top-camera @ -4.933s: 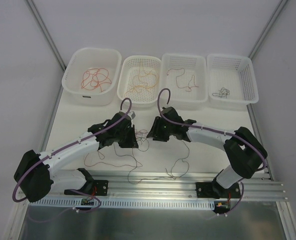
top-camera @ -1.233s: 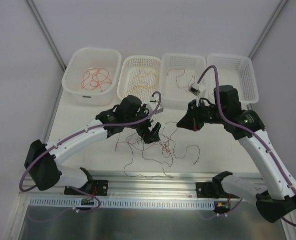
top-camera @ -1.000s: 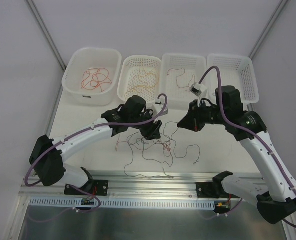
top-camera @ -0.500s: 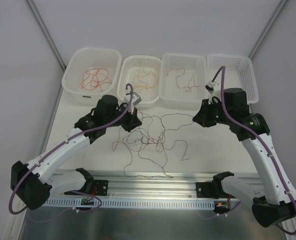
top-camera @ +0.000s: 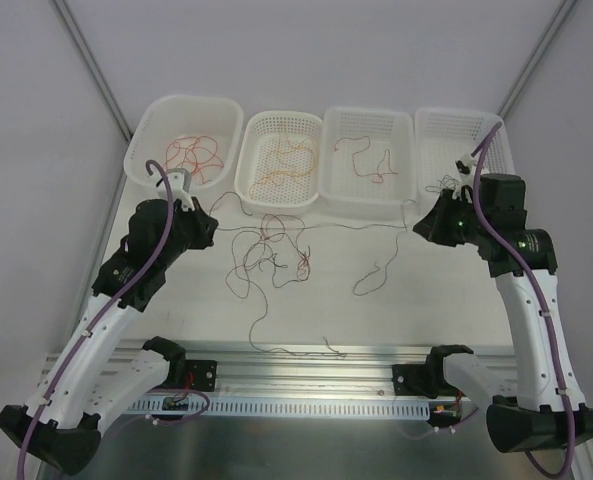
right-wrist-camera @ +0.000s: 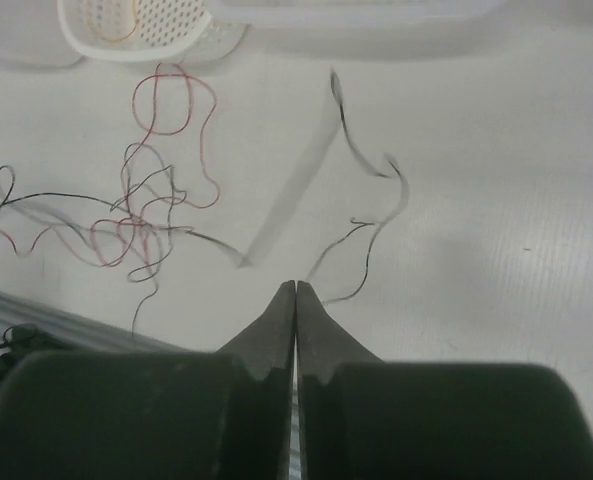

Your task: Untangle the cables

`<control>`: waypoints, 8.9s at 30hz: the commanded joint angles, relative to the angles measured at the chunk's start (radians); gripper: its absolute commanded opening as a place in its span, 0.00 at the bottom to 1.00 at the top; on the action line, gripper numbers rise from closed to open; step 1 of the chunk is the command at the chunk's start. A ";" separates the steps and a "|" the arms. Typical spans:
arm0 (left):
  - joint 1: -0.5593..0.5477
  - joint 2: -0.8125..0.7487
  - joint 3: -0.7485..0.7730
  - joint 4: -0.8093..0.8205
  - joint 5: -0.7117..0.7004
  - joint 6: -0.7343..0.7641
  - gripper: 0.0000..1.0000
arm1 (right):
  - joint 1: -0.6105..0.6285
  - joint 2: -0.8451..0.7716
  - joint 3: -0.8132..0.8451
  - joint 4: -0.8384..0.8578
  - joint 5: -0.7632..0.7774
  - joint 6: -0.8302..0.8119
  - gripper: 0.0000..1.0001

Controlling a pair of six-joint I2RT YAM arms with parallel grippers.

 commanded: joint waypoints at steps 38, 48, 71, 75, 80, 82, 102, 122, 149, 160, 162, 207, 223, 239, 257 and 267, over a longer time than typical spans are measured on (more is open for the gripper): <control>0.040 0.004 -0.227 -0.018 0.174 -0.212 0.00 | 0.496 0.702 -0.190 0.919 0.122 0.301 0.67; 0.040 -0.008 -0.250 -0.011 0.197 -0.204 0.25 | 0.505 0.548 -0.164 0.735 0.289 0.182 0.01; -0.323 0.247 0.071 0.227 0.232 -0.009 0.99 | 0.592 0.189 0.384 0.066 0.353 -0.056 0.01; -0.407 0.311 0.062 0.383 0.206 0.051 0.99 | 0.592 0.164 0.415 0.069 0.339 -0.033 0.01; -0.484 0.432 -0.022 0.740 0.135 0.121 0.98 | 0.592 0.147 0.461 0.058 0.305 -0.012 0.01; -0.512 0.493 -0.038 0.826 0.071 0.141 0.95 | 0.592 0.143 0.470 0.051 0.262 0.016 0.01; -0.581 0.831 -0.127 0.913 -0.237 -0.135 0.39 | 0.582 0.063 0.659 -0.084 0.553 -0.068 0.01; -0.360 0.460 -0.332 0.413 -0.415 -0.319 0.46 | 0.447 0.042 0.581 -0.086 0.745 -0.093 0.01; -0.456 0.135 0.121 0.278 -0.247 0.325 0.00 | 0.129 0.067 -0.347 0.110 0.307 0.054 0.01; -0.430 0.413 0.347 -0.006 -0.291 0.385 0.00 | 0.134 0.134 -0.383 0.126 0.281 0.065 0.16; -0.438 0.383 0.327 0.026 -0.206 0.359 0.00 | 0.143 0.092 -0.383 0.146 0.242 0.032 0.38; -0.549 0.276 0.016 0.283 0.054 0.119 0.16 | 0.526 0.032 -0.117 0.633 -0.316 -0.064 0.01; -0.599 0.313 -0.168 0.577 -0.125 -0.031 0.16 | 0.605 -0.077 -0.091 0.613 -0.040 -0.015 0.01; -0.498 0.460 -0.303 0.555 -0.325 -0.241 0.11 | 0.600 -0.167 0.093 0.350 0.207 -0.107 0.01; -0.453 0.207 -0.306 0.653 -0.006 -0.028 0.70 | 0.592 -0.109 0.062 0.284 0.173 -0.073 0.01; -0.585 0.363 -0.199 0.911 0.143 0.130 0.95 | 0.595 -0.109 0.044 0.331 0.115 -0.021 0.01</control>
